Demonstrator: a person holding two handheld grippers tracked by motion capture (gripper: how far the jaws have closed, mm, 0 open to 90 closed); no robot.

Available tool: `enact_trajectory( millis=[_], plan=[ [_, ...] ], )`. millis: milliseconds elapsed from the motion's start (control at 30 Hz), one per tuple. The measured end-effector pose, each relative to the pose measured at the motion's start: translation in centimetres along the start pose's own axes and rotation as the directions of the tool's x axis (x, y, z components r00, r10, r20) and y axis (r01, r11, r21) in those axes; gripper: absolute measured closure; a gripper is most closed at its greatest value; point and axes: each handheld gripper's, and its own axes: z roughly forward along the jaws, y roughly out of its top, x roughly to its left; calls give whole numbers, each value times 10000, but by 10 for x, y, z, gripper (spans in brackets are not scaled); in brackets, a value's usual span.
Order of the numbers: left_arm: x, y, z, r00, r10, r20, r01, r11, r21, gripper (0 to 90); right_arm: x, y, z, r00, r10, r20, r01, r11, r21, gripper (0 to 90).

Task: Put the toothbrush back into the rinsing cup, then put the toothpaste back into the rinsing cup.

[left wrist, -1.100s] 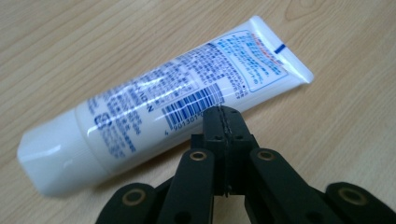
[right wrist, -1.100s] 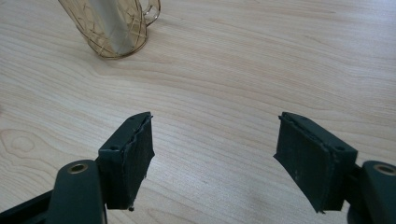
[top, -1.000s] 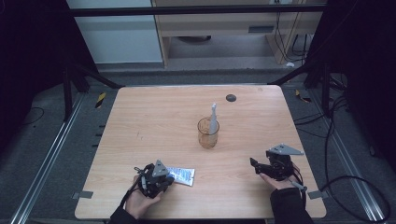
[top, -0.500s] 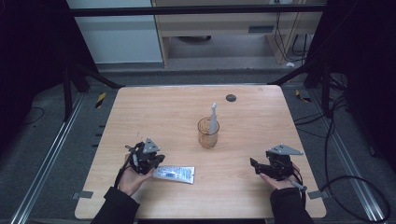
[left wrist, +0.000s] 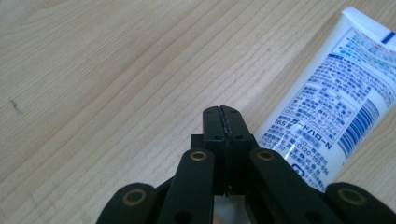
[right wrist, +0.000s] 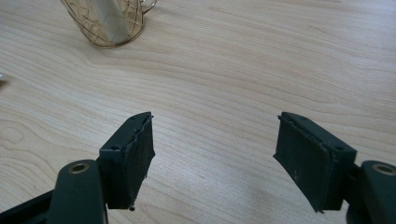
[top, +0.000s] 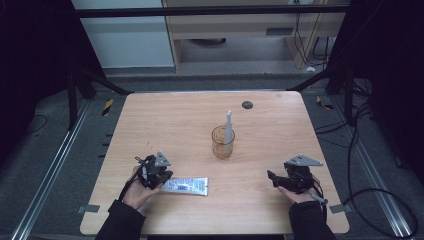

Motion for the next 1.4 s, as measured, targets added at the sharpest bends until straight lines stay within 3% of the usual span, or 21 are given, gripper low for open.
enact_trajectory(
  millis=[167,800,1000,1133,1400],
  plan=[
    [-4,-12,-6,9996,-271,64,270,9996,102,895,-1,0,0,10000,1,31,0,10000,-29,277],
    [-19,-23,-19,9986,-321,430,315,9994,152,894,-3,-1,1,9999,107,109,-107,9999,0,277],
    [-9,-19,-26,9949,-1013,22,1013,9943,-318,868,-5,-1,-1,9997,141,188,-140,9999,-97,276],
    [-5,-15,-32,9921,-1258,-18,1254,9901,-631,854,-5,0,-1,9997,168,177,-167,9998,-108,275],
    [-7,6,-38,9950,-995,106,1000,9896,-1036,723,-9,2,-2,9995,250,216,-244,9993,-274,267]
  ],
)
